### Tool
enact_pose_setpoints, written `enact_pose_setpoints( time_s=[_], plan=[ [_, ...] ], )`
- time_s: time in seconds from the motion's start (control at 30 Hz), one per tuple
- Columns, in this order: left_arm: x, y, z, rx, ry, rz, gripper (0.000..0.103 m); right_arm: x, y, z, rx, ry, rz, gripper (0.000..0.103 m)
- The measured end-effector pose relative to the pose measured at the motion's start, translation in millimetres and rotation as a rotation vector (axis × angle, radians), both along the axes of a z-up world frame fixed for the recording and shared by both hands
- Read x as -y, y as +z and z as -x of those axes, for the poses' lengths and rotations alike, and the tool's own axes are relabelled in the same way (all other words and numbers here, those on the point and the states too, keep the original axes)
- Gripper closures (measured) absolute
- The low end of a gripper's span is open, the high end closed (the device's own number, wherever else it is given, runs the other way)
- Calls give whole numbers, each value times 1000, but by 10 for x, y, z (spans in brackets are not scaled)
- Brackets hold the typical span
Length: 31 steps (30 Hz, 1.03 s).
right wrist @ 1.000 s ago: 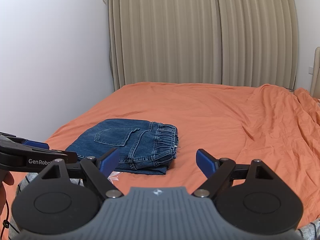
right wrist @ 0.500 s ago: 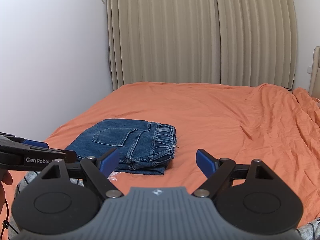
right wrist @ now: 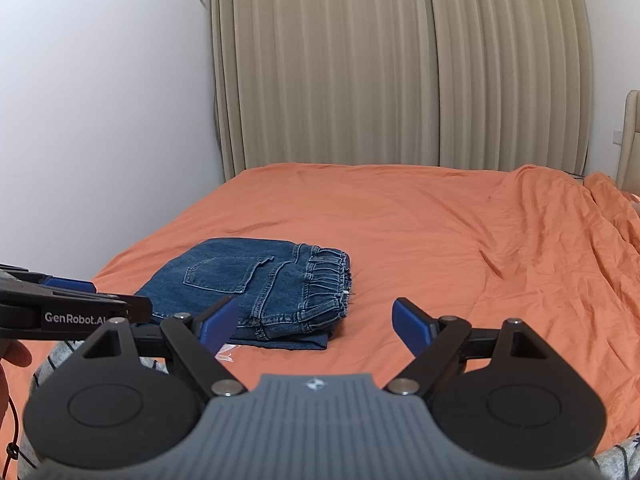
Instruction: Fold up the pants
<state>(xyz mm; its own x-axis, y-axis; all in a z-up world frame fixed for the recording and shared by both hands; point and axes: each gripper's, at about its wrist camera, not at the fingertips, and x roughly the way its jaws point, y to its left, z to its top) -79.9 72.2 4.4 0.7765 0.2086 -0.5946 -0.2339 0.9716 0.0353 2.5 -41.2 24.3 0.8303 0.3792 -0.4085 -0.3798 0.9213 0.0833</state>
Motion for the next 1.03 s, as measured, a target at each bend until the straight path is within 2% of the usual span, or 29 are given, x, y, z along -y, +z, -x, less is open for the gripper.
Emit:
enact_pose_setpoints(
  time_s=[0.37, 0.57, 1.03],
  plan=[
    [-51, 21, 23, 2, 48, -24, 25, -11, -6, -2, -5, 0, -8, 23],
    [-98, 17, 24, -2, 44, 12, 25, -10, 2, 14, -1, 3, -9, 23],
    [-19, 23, 40, 11, 39, -25, 25, 14, 13, 20, -10, 6, -14, 23]
  ],
)
